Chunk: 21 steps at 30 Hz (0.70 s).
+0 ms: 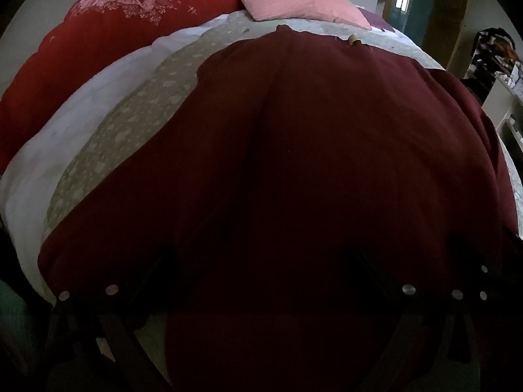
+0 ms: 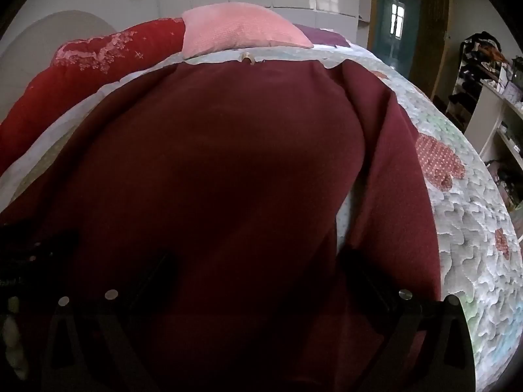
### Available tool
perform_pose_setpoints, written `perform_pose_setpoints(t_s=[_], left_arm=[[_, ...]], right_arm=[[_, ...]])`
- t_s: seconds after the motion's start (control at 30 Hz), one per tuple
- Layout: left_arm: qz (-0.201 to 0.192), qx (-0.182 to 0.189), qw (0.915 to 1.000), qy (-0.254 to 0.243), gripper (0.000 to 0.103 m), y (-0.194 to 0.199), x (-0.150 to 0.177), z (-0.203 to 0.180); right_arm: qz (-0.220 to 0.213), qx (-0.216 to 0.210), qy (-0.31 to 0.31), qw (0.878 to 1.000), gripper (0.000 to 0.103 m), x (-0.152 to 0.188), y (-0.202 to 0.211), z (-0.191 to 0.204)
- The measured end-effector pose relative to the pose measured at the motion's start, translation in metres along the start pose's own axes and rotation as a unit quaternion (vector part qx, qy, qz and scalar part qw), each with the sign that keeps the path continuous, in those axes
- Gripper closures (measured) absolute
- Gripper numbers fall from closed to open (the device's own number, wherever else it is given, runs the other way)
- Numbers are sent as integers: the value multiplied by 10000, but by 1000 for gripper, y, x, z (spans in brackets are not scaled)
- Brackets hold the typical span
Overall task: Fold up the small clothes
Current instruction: 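Position both grippers over the hem of the maroon garment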
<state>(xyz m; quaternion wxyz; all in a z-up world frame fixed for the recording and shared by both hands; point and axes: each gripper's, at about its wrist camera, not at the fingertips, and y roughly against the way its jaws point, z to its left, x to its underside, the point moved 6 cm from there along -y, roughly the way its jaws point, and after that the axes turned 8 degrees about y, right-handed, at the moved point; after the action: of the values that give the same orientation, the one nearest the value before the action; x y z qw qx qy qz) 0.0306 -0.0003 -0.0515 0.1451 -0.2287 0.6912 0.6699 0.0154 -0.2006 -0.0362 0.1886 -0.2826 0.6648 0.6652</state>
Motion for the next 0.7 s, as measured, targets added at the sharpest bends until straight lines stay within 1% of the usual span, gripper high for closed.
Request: perform_pose_setpoints(t_s=[0.1,0.13,0.17,0.23,0.27,0.37,0.43,0.5,0.7], left_arm=[[11,-43,10000,11,0,0,0,-1],[3,-42,10000,-8,0,-4,-7,4],[-70,-93,9999,-42,0,-3,-3,-2],[-120,-121,9998,-85,0,-1,0,-1],[-168,-158,9997,-101,0,1,0,-1],[-69,-121,9999,-30,2,12,-2,4],[-128,-104,9999,32,9,17,-5,5],[-108,-30,9999,63,9,23,-5,10],[-317,-160,9993,146,9,44,-8,20]], right_arm=[[-39,-8,15,10000,0,1,0,-1],[-50,-14,22,10000,0,1,0,-1],[-78,-35,25,10000,0,4,1,-3],[-89,-26,31,10000,0,5,5,2],[-94,8,62,9999,0,4,8,5],[-96,37,72,9999,0,1,11,12],[-111,10,109,9999,0,2,8,11],[-126,-17,119,9998,0,3,9,12],[-241,-40,119,9996,0,4,11,14]])
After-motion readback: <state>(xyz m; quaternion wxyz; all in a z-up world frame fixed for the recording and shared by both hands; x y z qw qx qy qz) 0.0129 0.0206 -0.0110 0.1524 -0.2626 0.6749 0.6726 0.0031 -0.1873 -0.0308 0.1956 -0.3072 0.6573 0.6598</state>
